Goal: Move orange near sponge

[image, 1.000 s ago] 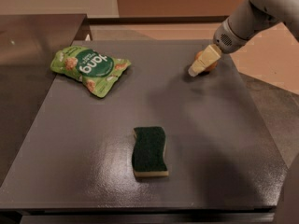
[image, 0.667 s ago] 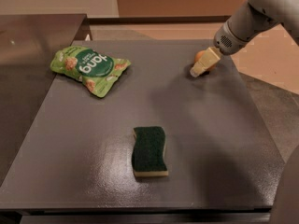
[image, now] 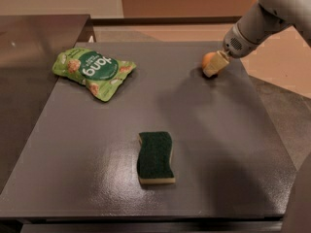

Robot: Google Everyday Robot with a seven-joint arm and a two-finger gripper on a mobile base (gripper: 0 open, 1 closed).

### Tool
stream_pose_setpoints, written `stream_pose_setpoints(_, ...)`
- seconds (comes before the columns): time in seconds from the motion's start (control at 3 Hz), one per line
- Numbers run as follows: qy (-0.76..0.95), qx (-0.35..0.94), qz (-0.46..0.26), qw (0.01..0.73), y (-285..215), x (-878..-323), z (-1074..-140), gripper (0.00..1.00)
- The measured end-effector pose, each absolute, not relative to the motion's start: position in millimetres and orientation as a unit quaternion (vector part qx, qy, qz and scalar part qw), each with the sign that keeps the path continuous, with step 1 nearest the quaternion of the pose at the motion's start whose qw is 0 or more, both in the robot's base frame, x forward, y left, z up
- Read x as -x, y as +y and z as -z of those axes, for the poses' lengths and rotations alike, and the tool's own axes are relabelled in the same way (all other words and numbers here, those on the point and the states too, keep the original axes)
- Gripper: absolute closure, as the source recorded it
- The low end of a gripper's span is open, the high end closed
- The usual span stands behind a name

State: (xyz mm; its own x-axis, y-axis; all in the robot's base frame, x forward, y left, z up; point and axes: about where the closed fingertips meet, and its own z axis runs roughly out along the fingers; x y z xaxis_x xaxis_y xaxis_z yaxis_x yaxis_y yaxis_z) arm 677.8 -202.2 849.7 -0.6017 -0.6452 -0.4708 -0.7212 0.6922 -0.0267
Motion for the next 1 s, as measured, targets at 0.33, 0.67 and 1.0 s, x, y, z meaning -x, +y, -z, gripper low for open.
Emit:
stream_pose_setpoints(0.33, 0.877, 0.406, -0.077, 0.247, -197, -666, -864, 0.88)
stream_pose_setpoints(0.67, 0.848, 0.451, -0.088, 0.264, -188, -634, -883, 1.0)
stream_pose_setpoints(1.0, 0.808, 0.514, -0.104, 0.268, -178, -588, -894, 1.0)
